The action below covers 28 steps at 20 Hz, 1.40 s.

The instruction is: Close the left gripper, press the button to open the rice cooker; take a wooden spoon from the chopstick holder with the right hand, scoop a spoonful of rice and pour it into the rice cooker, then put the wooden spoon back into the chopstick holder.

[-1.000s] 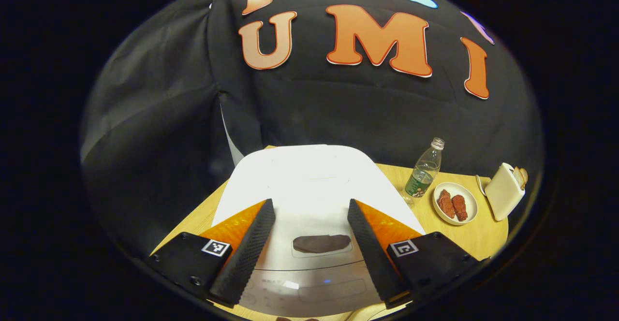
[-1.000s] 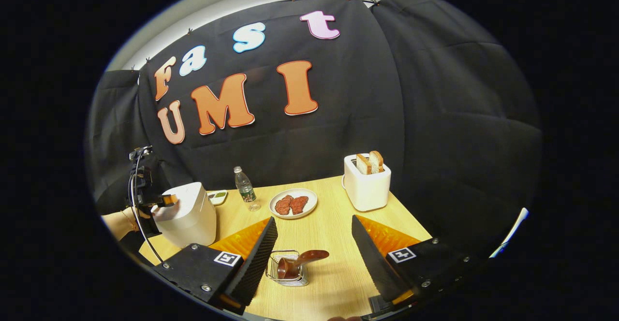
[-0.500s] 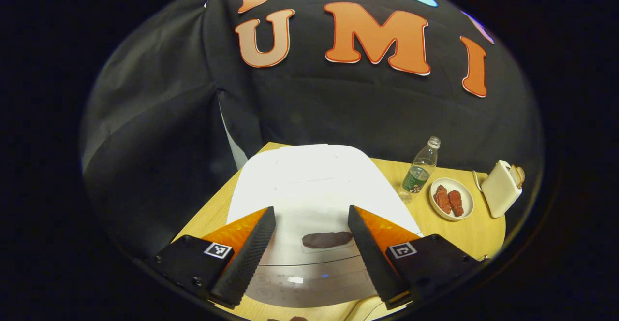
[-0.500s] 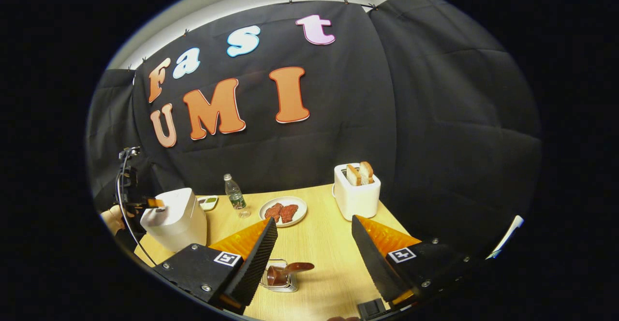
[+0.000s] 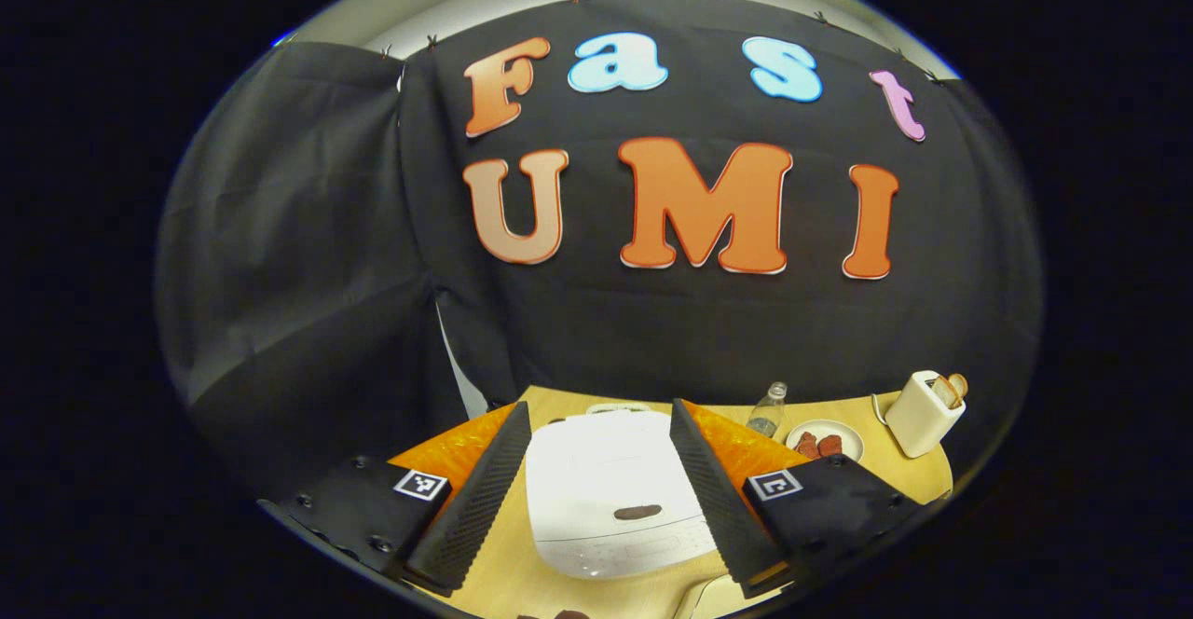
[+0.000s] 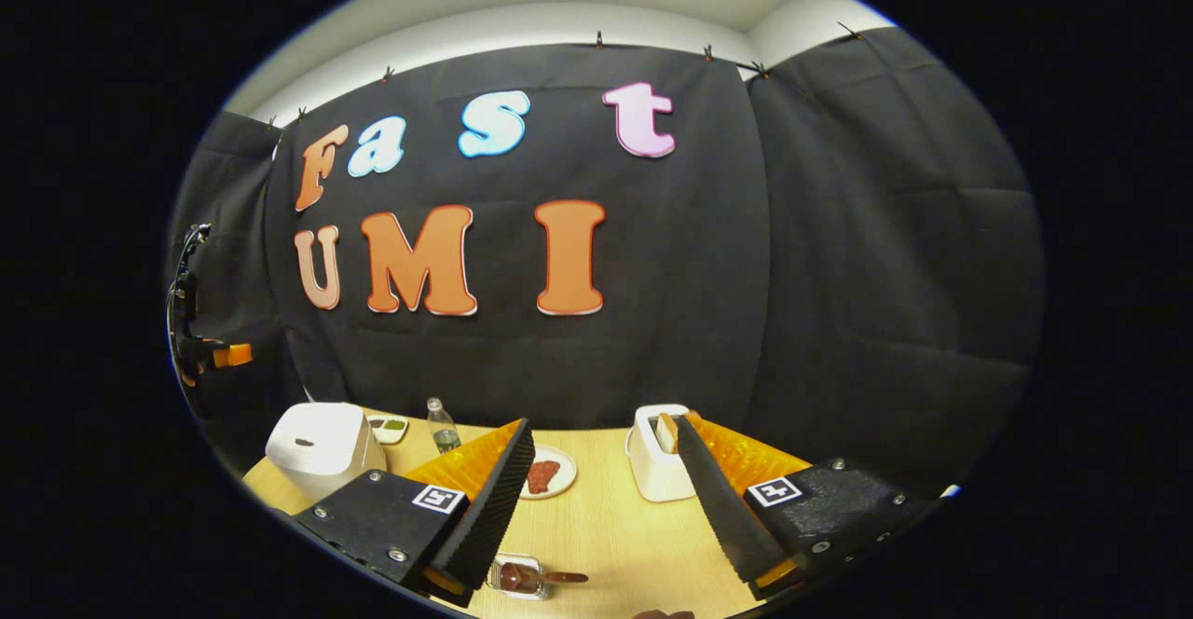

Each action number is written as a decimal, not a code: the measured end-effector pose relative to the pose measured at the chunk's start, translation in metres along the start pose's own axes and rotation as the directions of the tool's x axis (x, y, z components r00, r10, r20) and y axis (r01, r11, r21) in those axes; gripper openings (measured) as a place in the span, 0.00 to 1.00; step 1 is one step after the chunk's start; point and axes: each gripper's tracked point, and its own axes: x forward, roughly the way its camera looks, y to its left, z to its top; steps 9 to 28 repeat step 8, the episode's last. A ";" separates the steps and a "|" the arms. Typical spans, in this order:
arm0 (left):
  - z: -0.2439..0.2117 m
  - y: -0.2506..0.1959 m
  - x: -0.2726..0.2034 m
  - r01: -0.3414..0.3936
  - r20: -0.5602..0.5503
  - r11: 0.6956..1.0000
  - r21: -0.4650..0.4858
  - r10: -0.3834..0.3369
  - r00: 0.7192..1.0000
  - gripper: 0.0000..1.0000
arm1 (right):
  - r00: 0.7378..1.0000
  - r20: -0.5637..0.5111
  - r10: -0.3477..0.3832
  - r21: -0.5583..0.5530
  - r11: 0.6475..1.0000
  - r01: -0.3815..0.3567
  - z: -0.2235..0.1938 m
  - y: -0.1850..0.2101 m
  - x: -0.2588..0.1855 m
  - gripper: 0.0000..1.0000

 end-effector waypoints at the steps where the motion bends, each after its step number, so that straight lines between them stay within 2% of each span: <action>1: 0.016 -0.002 -0.013 0.017 0.031 1.000 0.000 -0.017 0.999 1.00 | 1.000 0.020 0.008 -0.004 1.000 -0.008 0.016 0.003 -0.001 0.95; 6: 0.071 0.012 -0.053 0.020 0.139 1.000 -0.010 -0.019 0.990 1.00 | 0.994 0.112 0.018 -0.020 1.000 -0.016 0.078 0.017 -0.010 0.95; 8: 0.084 0.014 -0.061 0.026 0.171 0.999 -0.019 -0.022 0.985 1.00 | 0.990 0.132 0.048 0.007 0.999 -0.049 0.092 0.028 -0.014 1.00; 28: 0.084 0.014 -0.061 0.026 0.171 0.999 -0.019 -0.022 0.985 1.00 | 0.990 0.132 0.048 0.007 0.999 -0.049 0.092 0.028 -0.014 1.00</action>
